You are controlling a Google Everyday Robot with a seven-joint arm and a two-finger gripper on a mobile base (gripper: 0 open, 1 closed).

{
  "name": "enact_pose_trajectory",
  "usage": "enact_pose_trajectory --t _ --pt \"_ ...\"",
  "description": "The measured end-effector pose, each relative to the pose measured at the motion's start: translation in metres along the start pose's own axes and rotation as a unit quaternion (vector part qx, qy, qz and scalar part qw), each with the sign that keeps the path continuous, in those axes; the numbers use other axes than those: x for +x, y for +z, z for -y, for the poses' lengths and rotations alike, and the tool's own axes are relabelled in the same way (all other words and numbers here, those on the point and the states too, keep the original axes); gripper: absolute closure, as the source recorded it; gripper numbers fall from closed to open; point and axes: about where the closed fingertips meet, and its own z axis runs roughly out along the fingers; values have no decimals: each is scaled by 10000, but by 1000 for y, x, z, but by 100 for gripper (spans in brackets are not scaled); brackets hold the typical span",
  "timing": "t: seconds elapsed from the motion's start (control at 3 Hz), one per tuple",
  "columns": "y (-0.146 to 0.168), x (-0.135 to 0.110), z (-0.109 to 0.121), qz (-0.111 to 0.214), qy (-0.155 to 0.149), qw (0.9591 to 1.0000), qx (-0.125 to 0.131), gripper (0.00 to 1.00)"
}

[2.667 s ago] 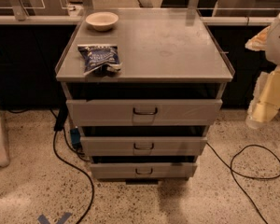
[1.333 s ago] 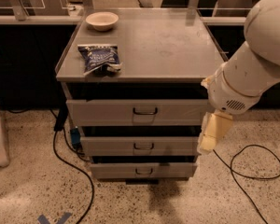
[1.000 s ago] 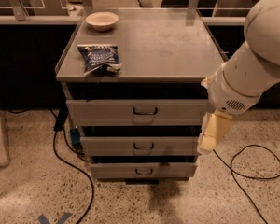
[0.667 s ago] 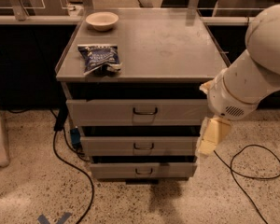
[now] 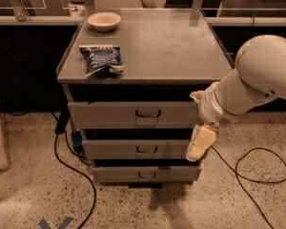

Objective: Open top drawer

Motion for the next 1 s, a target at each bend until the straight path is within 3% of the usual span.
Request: enact_pose_trajectory --t 0.67,1.0 --pt "40 -8 15 -105 -87 9997 178 0" --pt "90 5 29 -249 93 9996 137 0"
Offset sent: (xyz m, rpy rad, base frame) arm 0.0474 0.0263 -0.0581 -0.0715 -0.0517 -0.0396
